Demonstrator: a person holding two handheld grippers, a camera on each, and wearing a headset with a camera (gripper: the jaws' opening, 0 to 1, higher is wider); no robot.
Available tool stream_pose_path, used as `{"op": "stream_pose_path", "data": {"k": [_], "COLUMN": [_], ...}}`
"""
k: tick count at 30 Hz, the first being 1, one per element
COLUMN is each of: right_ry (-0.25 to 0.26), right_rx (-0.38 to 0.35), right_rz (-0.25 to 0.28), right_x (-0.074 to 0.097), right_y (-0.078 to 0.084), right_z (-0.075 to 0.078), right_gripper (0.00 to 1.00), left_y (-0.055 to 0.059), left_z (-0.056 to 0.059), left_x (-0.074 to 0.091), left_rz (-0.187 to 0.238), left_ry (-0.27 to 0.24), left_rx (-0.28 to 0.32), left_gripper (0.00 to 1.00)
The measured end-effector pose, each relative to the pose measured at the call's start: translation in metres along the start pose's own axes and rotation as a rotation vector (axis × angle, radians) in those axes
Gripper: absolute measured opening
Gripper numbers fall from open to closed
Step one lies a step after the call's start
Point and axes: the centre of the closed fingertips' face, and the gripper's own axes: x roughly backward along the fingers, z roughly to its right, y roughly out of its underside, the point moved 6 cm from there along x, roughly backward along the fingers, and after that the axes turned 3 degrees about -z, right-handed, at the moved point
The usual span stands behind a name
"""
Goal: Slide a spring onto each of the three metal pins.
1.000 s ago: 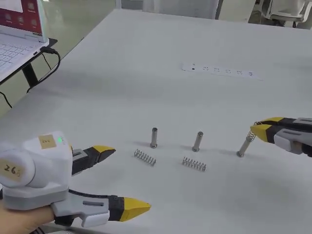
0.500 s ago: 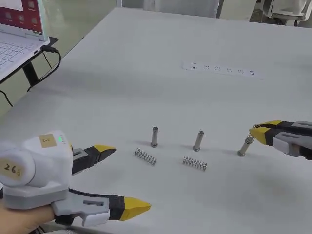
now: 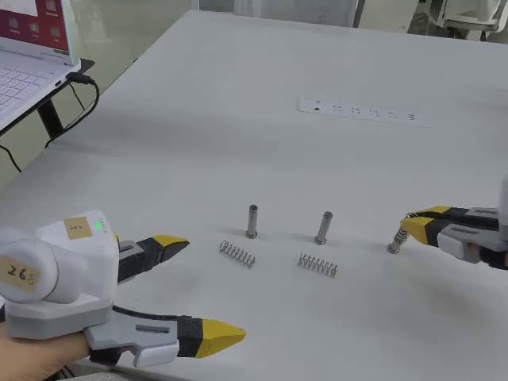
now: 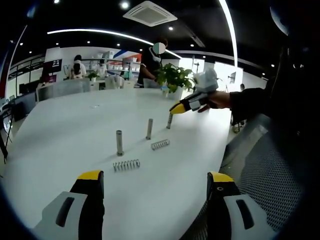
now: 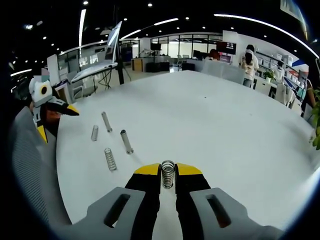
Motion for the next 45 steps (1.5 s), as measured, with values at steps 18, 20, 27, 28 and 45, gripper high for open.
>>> {"op": "stream_pose_path", "data": {"k": [18, 20, 27, 28, 45], "right_ry": [-0.014, -0.015, -0.015, -0.014, -0.001], "right_rx": [0.019, 0.011, -0.001, -0.002, -0.046], "right_rz": [-0.048, -0.044, -0.055, -0.057, -0.090], "right_x": [-0.009, -0.009, -0.009, -0.009, -0.003], "right_y": [0.011, 0.011, 0.012, 0.012, 0.022], "right_z": [-0.001, -0.001, 0.000, 0.000, 0.005], "right_gripper": [0.09, 0.09, 0.09, 0.09, 0.12], "left_y": [0.000, 0.000, 0.000, 0.000, 0.000], "left_z": [0.000, 0.000, -0.001, -0.001, -0.001], "left_x": [0.000, 0.000, 0.000, 0.000, 0.000], "left_rz": [0.000, 0.001, 0.003, 0.002, 0.000], "left_ry": [-0.002, -0.003, -0.001, -0.001, 0.000], "left_rx": [0.004, 0.004, 0.007, 0.006, 0.002], "left_gripper": [0.81, 0.81, 0.81, 0.81, 0.81]}}
